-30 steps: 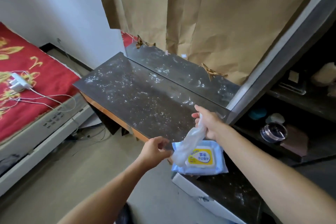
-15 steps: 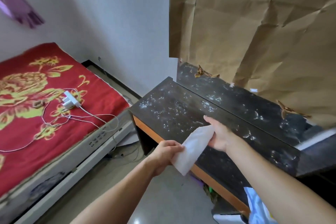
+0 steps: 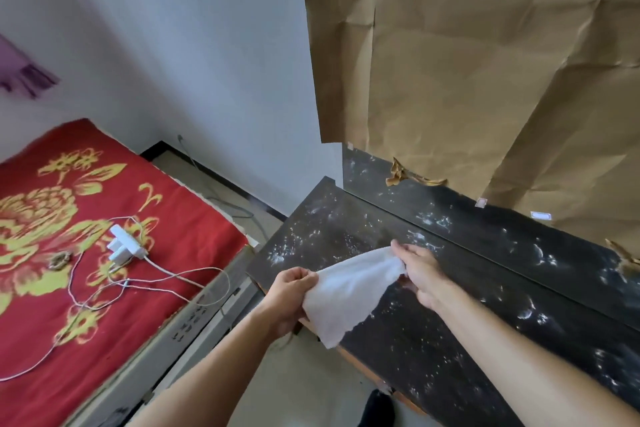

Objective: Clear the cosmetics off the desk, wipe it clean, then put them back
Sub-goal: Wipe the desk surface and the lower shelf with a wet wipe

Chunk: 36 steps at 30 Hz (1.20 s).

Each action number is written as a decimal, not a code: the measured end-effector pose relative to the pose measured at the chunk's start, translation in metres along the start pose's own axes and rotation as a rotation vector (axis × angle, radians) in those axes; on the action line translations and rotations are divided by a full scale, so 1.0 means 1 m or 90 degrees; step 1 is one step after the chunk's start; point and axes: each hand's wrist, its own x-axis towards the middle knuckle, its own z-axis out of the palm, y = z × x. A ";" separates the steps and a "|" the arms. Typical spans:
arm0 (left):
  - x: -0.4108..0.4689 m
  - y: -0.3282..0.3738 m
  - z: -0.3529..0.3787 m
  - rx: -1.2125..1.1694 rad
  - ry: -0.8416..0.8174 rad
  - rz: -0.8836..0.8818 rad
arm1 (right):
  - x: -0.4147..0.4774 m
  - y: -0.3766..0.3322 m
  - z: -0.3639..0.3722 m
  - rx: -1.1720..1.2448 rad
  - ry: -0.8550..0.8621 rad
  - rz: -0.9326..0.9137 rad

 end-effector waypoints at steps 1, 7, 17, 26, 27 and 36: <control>0.011 0.008 -0.003 0.002 0.001 -0.010 | 0.014 -0.006 0.007 -0.002 -0.026 -0.012; 0.072 0.038 -0.036 -0.013 0.065 -0.061 | 0.065 -0.045 0.040 -0.248 -0.316 0.063; 0.182 0.094 -0.068 0.030 -0.067 -0.118 | 0.121 -0.062 0.126 -0.233 -0.216 -0.077; 0.299 0.132 -0.104 0.166 -0.162 -0.076 | 0.208 -0.119 0.167 -0.571 0.275 -0.241; 0.310 0.125 -0.109 0.184 -0.147 -0.075 | 0.214 -0.119 0.175 -0.621 0.277 -0.245; 0.321 0.011 -0.174 0.425 -0.142 -0.131 | 0.269 -0.033 0.216 -0.890 0.220 -0.249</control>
